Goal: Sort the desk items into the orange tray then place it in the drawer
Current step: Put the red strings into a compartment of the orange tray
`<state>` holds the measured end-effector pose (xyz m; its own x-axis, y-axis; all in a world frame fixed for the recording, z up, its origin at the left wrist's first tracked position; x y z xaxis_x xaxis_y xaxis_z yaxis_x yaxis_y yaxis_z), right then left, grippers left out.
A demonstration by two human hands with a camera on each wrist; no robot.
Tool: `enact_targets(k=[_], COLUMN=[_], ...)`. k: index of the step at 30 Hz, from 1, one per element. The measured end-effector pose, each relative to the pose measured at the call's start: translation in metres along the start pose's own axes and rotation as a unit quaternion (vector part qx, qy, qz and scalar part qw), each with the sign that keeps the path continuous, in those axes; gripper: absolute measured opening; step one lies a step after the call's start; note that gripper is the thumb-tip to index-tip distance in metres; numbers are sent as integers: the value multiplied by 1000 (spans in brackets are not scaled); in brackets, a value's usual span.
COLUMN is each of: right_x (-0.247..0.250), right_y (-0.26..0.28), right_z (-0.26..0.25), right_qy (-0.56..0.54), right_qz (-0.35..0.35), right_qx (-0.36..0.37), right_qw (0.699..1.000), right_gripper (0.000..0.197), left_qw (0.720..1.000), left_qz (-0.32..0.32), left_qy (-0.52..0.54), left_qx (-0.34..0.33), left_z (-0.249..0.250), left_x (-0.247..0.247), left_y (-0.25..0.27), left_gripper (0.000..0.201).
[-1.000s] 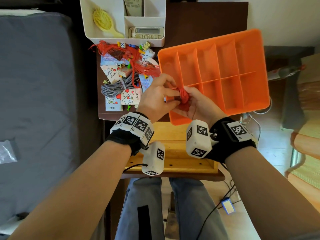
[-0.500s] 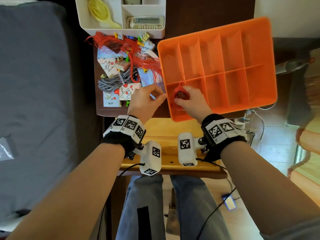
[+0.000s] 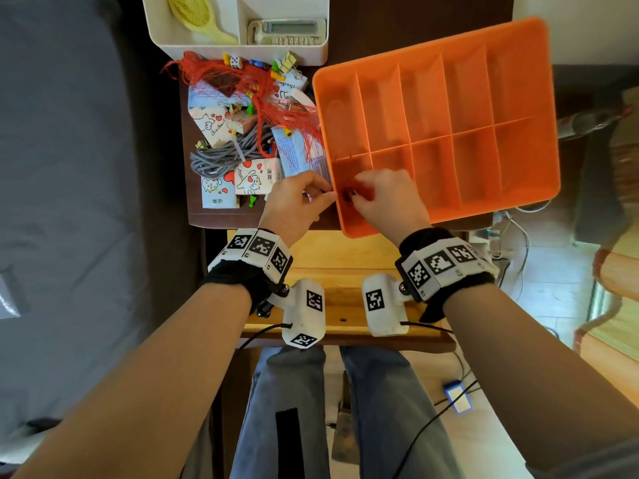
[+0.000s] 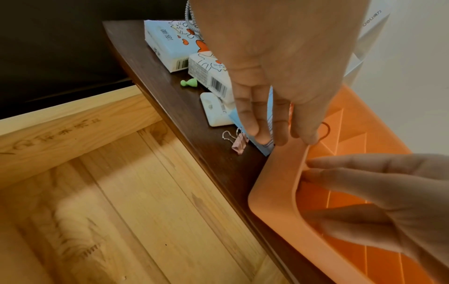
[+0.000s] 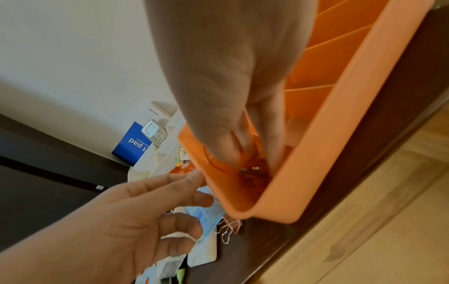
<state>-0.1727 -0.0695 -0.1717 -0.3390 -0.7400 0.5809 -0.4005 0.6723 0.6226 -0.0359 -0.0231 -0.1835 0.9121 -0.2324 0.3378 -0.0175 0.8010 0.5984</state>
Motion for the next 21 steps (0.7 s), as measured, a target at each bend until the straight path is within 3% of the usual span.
enact_targets(k=[4,7,9,11,17,21], right_x=[27,14,-5,-14,-13,5], right_y=[10,2,-3,-5,-3,6], right_z=[-4,-15,-16,-13,3,1], right_qy=[-41,20,106,181,153,67], right_qz=[128,52,-36,-76,-68,50], right_qx=[63,105,101,87,73,112], right_qw=[989,993,989,977,983,990], right_gripper=[22,30,34,33,30,29], left_qw=[1000,1000,1000,1000,1000,1000], left_qz=[0,1,0,-2,-6,-7], left_qy=[10,15,18,18,30,29], left_qx=[8,6,6,5,6,7], left_z=[-3,-4,-5,-4,-5,-4], left_x=[-2,-2,-2,-3,-4,-4], left_y=[0,0,0,0,1,2], left_gripper=[11,12,12,12,10,8])
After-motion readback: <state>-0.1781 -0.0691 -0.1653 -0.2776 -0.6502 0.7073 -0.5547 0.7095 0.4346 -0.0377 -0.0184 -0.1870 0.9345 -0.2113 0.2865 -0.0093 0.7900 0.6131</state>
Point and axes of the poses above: each hand's wrist, its own y-axis away from the middle knuckle, its own x-axis out of the back of the hand, z = x × y, the point moved 9 cm from there along -y, towards the middle knuckle, and after that the axes turned 9 degrees about -z, right-handed, at the moved point
